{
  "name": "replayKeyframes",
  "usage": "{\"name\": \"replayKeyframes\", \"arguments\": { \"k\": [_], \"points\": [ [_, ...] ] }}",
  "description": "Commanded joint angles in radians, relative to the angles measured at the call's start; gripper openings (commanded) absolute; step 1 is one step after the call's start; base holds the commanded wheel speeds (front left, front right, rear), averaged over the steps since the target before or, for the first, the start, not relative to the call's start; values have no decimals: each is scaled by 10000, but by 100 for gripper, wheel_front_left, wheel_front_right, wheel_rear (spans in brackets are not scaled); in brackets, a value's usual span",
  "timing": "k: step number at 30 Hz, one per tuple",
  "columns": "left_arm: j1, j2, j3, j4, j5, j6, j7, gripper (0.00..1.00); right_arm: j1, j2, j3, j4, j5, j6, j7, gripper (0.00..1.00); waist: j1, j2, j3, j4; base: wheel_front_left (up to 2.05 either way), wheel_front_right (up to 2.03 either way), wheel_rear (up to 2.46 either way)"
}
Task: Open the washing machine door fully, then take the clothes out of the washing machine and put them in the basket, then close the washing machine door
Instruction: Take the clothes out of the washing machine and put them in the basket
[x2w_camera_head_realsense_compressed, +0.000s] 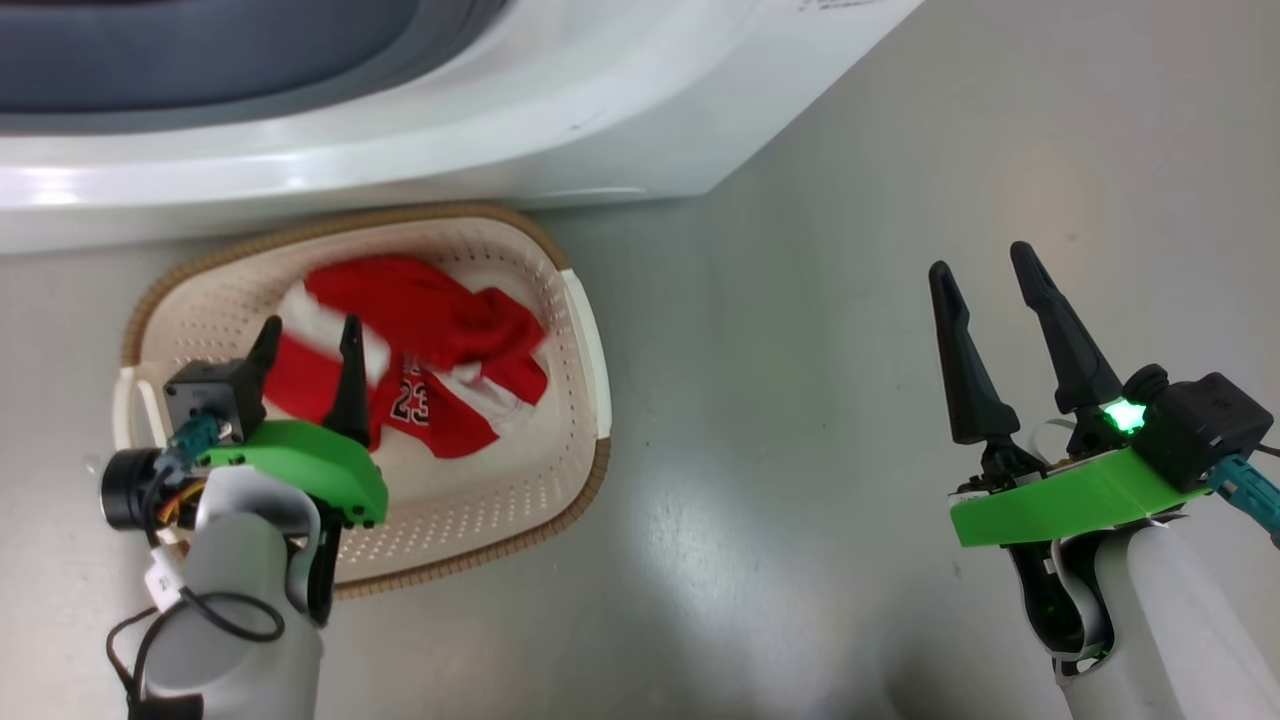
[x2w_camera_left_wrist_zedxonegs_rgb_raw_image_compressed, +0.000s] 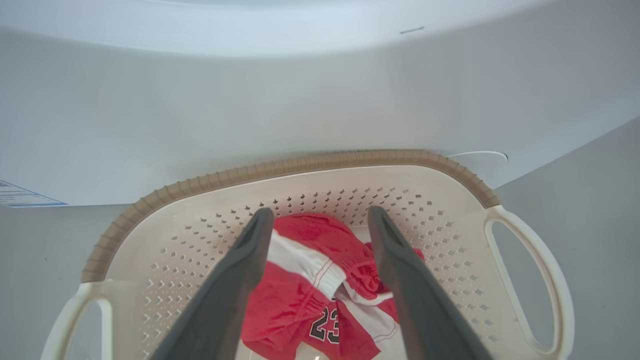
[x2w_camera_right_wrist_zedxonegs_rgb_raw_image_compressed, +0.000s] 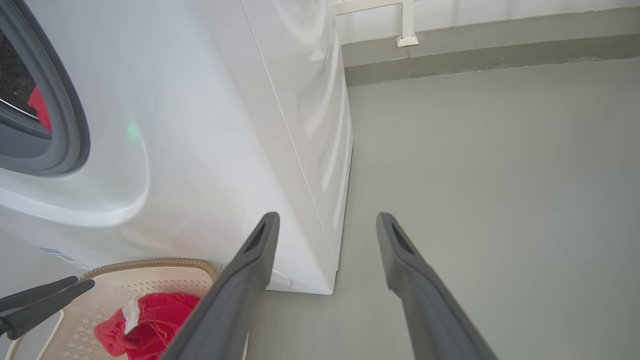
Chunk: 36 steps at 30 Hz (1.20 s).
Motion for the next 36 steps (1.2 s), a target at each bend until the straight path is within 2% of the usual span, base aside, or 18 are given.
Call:
{"name": "replayKeyframes", "arguments": {
  "k": [1, 16, 36],
  "points": [
    [580, 254, 254, -213, -93, 54, -42, 100, 239, -68, 245, -151, -57, 73, -65, 100, 0, -1, -343, 55, 0, 0, 0],
    [1798, 254, 569, -1126, -416, -68, -42, 100, 751, -79, 309, 284, 17, 73, -65, 100, 0, -1, -2399, 358, 0, 0, 0],
    [3790, 254, 554, -3752, -776, -180, -42, 100, 2115, -88, 179, 697, 73, 73, -65, 100, 0, -1, -4707, 780, 0, 0, 0]
  ]
}}
